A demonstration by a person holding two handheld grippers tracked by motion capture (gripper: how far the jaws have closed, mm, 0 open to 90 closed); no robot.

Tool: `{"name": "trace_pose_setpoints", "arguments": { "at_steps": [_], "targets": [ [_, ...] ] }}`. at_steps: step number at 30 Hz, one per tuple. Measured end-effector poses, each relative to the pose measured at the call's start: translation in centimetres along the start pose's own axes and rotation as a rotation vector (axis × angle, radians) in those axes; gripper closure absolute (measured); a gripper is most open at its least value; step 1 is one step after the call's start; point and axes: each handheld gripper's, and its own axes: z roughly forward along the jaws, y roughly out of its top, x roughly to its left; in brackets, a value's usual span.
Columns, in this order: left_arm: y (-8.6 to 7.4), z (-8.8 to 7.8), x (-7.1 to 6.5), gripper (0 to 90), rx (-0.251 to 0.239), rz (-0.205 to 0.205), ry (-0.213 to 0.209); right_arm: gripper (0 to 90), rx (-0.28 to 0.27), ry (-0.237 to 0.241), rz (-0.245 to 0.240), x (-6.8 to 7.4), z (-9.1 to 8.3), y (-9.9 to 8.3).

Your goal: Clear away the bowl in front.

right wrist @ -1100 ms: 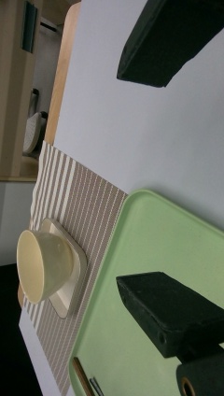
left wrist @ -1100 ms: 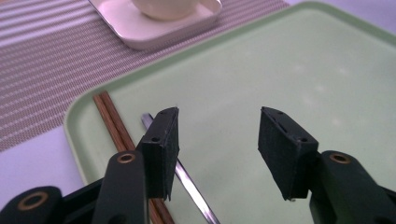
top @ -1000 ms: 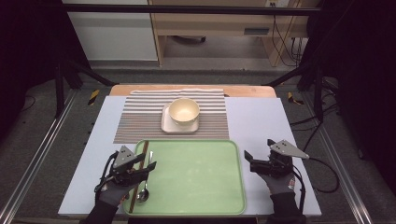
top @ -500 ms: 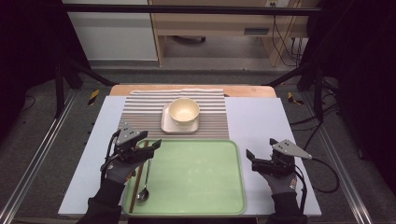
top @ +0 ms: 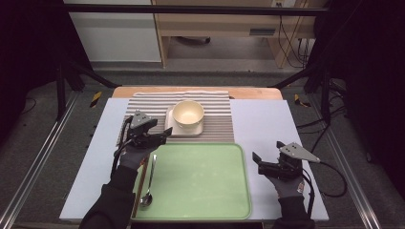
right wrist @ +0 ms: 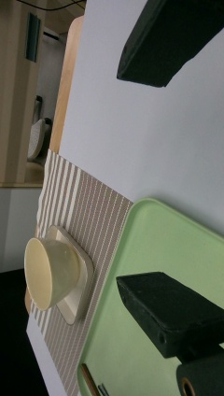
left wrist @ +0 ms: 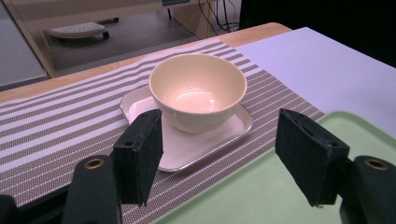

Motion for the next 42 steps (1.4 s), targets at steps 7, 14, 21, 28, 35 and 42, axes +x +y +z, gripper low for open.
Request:
{"name": "trace_pose_setpoints", "arguments": {
  "at_steps": [7, 14, 21, 28, 35, 42],
  "targets": [
    [0.5, 1.6, 0.5, 31.6, -0.004, -0.02, 0.006, 3.6, -0.001, -0.001, 0.004, -0.1, 0.0, -0.1],
    [1.1, 3.5, 0.9, 31.5, 0.013, -0.014, 0.02, 3.6, 0.004, 0.002, -0.001, -0.1, 0.1, -0.1],
    [1.6, 5.1, 1.2, 30.6, 0.013, 0.003, 0.036, 3.6, 0.007, 0.003, 0.003, -0.1, 0.2, -0.2],
    [1.9, 7.0, 2.0, 32.5, 0.02, -0.014, 0.057, 3.6, 0.004, 0.005, 0.007, -0.2, 0.2, -0.2],
    [1.9, 8.9, 2.8, 36.1, 0.044, -0.029, 0.077, 3.6, 0.011, 0.002, -0.001, -0.2, 0.3, -0.2],
    [1.8, 10.5, 3.3, 39.4, 0.054, -0.042, 0.091, 3.6, 0.016, 0.004, 0.0, -0.2, 0.3, -0.3]
  ]
}}
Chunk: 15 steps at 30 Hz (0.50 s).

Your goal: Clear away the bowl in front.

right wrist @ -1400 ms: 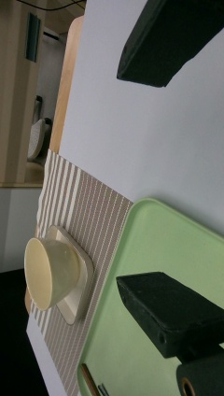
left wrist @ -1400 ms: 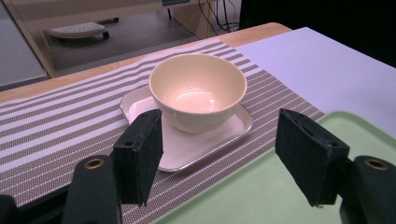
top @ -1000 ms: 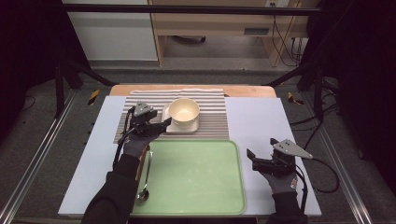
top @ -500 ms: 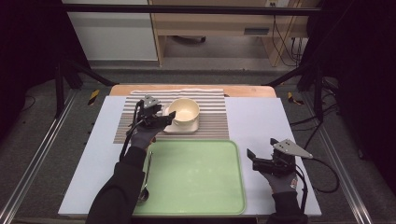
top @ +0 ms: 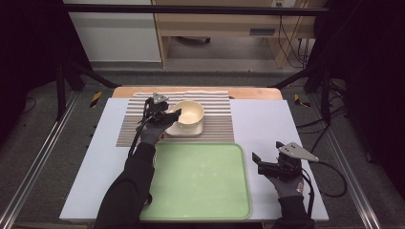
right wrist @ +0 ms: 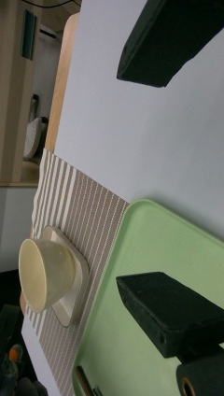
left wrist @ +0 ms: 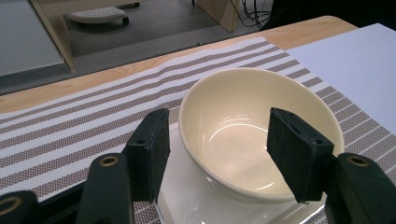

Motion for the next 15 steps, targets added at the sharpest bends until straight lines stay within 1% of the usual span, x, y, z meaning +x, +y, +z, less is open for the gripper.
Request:
{"name": "trace_pose_setpoints", "arguments": {
  "at_steps": [2, 3, 8, 10, 15],
  "targets": [
    [-0.2, 0.5, 0.3, 41.1, 0.008, -0.009, 0.008, 3.6, -0.005, 0.001, 0.003, -0.1, 0.0, 0.0],
    [-0.4, 0.8, 0.6, 41.9, 0.018, -0.012, 0.013, 3.6, -0.004, 0.002, 0.002, -0.1, 0.0, 0.0],
    [-0.9, 1.5, 1.0, 47.2, 0.035, -0.025, 0.018, 3.6, -0.001, 0.002, 0.0, -0.1, 0.1, 0.0],
    [-1.0, 1.9, 1.1, 51.4, 0.042, -0.026, 0.02, 3.6, 0.0, 0.003, 0.0, -0.1, 0.1, 0.0],
    [-1.4, 2.7, 1.2, 60.6, 0.047, -0.052, 0.018, 3.6, -0.001, 0.005, 0.001, -0.1, 0.0, 0.0]
  ]
}}
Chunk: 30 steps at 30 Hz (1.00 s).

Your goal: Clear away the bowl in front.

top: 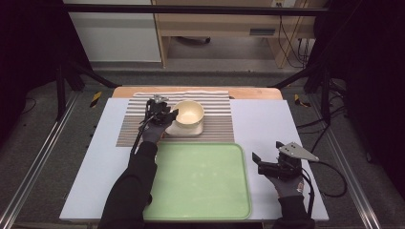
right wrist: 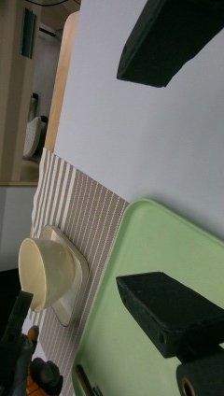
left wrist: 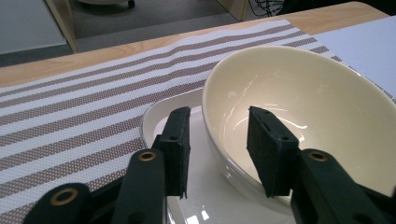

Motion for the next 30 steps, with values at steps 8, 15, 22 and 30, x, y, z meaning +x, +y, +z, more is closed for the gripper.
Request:
{"name": "trace_pose_setpoints", "arguments": {
  "at_steps": [8, 15, 22, 30],
  "targets": [
    [-0.3, 0.7, -0.1, 66.5, 0.006, -0.014, -0.007, 3.7, 0.001, 0.001, -0.001, 0.0, 0.0, 0.0],
    [0.2, 1.0, -0.4, 69.0, 0.037, 0.006, 0.019, 3.7, 0.0, 0.003, -0.001, 0.0, 0.0, 0.0],
    [0.5, 1.4, -0.5, 71.7, 0.057, -0.001, 0.032, 3.8, 0.002, 0.003, -0.002, 0.0, 0.1, 0.0],
    [0.6, 1.5, -0.7, 80.9, 0.063, -0.018, 0.038, 3.9, -0.003, 0.004, 0.002, 0.0, 0.0, 0.0]
  ]
}}
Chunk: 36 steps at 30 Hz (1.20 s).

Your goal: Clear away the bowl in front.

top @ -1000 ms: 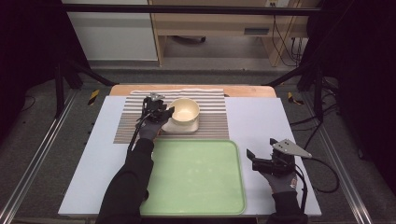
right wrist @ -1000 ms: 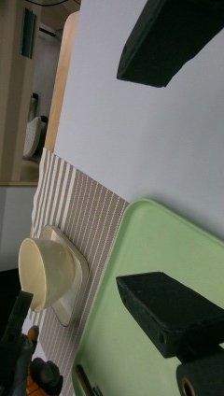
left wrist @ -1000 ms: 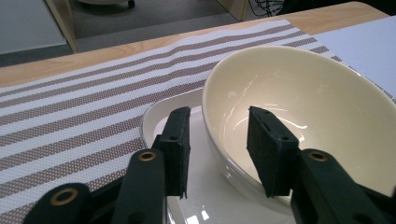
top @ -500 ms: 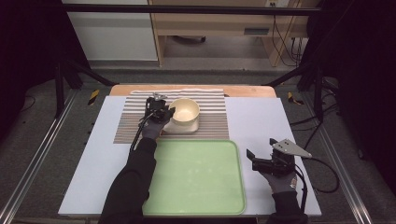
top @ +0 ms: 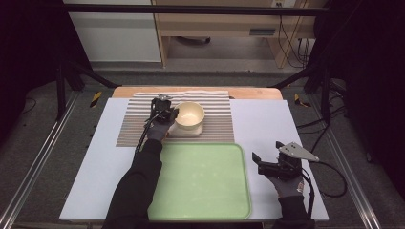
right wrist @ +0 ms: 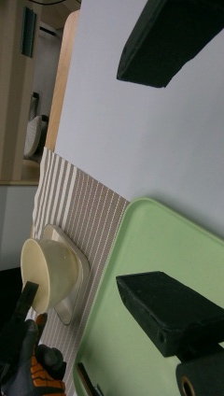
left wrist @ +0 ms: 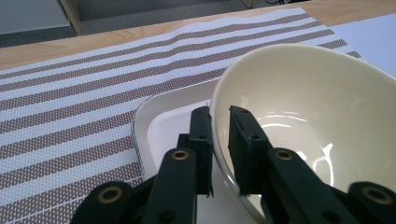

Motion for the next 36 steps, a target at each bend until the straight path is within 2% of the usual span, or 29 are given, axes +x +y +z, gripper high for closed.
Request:
{"name": "trace_pose_setpoints", "arguments": {
  "at_steps": [2, 9, 15, 21, 23, 32, 36],
  "targets": [
    [-0.02, -0.09, -0.05, 82.1, 0.007, 0.02, -0.003, 3.9, 0.002, -0.002, -0.001, -0.02, 0.03, -0.02],
    [0.0, -0.33, -0.17, 82.0, 0.022, 0.033, 0.013, 3.9, 0.001, -0.001, 0.0, 0.0, 0.02, 0.0],
    [-0.08, -0.36, -0.37, 75.4, 0.038, 0.049, 0.004, 3.9, 0.003, -0.001, 0.0, -0.05, 0.02, 0.0],
    [-0.42, -0.06, -0.38, 75.1, 0.086, 0.071, 0.004, 3.9, 0.006, -0.002, 0.002, -0.06, 0.02, 0.0],
    [-0.41, -0.02, -0.4, 75.9, 0.081, 0.054, 0.006, 3.9, 0.003, -0.003, 0.001, -0.04, 0.02, -0.01],
    [-0.38, -0.07, -0.35, 80.7, 0.074, 0.022, 0.003, 3.9, 0.002, -0.003, 0.002, -0.09, 0.01, 0.01],
    [-0.14, -0.42, -0.68, 81.9, 0.035, 0.001, -0.018, 3.9, -0.001, -0.002, 0.008, -0.1, -0.04, 0.03]
  ]
}}
